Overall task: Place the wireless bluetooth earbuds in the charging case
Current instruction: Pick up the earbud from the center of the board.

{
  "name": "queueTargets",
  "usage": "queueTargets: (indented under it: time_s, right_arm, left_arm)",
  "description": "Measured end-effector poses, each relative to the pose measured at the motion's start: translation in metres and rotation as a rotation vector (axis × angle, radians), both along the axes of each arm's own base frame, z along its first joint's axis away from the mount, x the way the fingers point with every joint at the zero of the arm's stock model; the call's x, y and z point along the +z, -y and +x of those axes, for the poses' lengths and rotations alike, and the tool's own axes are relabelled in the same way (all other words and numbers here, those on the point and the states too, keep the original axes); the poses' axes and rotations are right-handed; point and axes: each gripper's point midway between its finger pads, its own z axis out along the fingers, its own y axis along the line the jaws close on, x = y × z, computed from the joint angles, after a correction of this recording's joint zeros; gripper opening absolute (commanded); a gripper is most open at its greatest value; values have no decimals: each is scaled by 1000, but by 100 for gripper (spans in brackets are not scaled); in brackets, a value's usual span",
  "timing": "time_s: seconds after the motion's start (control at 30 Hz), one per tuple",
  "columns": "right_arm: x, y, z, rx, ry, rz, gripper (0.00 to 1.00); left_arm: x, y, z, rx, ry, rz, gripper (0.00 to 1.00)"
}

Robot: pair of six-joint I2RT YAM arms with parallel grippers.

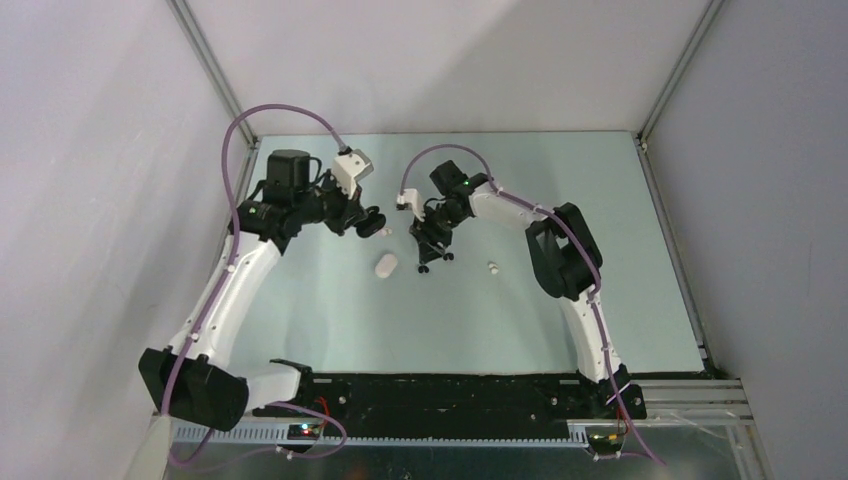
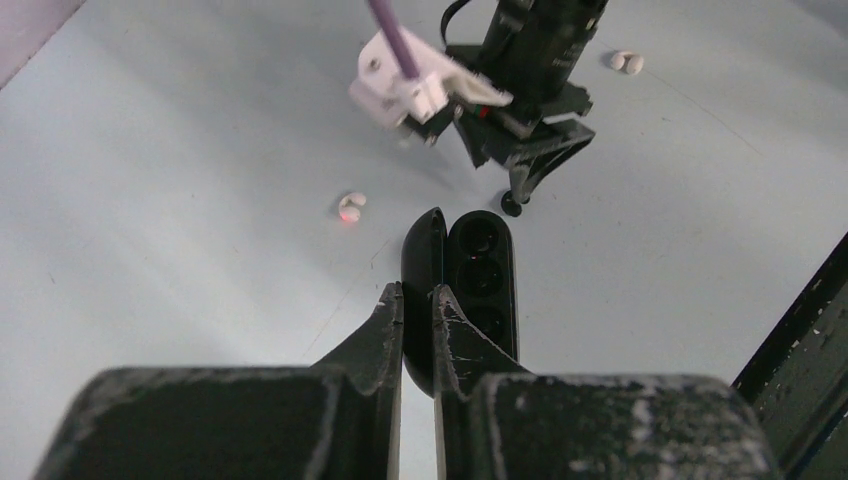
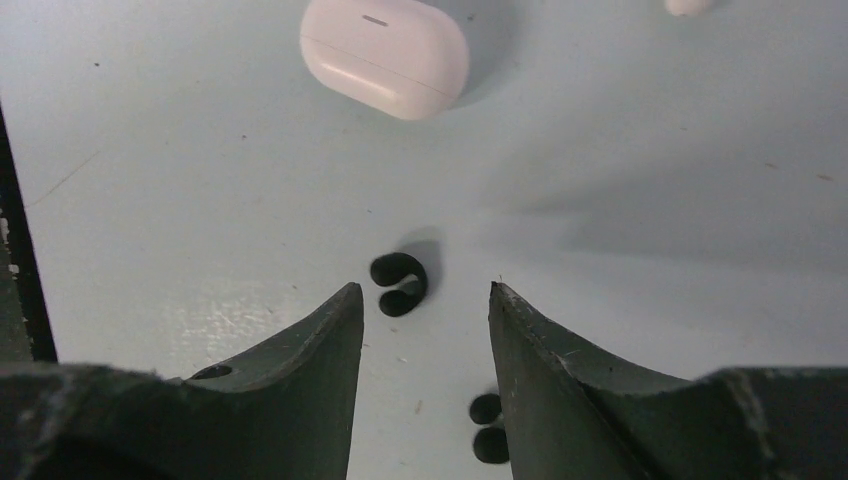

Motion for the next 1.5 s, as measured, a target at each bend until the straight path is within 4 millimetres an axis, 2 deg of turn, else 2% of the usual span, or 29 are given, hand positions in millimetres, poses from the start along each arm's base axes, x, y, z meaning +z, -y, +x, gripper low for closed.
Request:
queueTargets:
  time_s: [0.17, 0.33, 0.77, 1.03, 1.33, 1.5]
  right_arm:
    - [-3, -6, -10, 10, -19, -12, 50]
    - [-5, -3, -6, -8, -13, -28, 49]
    - [-22, -4, -5, -14, 11, -83, 50]
    - [-23, -5, -9, -2, 12, -90, 48]
    - [-24, -3, -13, 12, 0, -98, 39]
    - [-23, -4, -18, 21, -11, -95, 39]
  left_arm:
    - [0, 11, -3, -33, 12, -1, 0]
    - [-9, 11, -7, -34, -10, 3, 0]
    - [-10, 11, -8, -22, -15, -12, 0]
    - [-15, 12, -9, -17, -29, -15, 0]
    - [-13, 12, -7, -17, -16, -19, 0]
    - [-15, 13, -6, -14, -15, -23, 0]
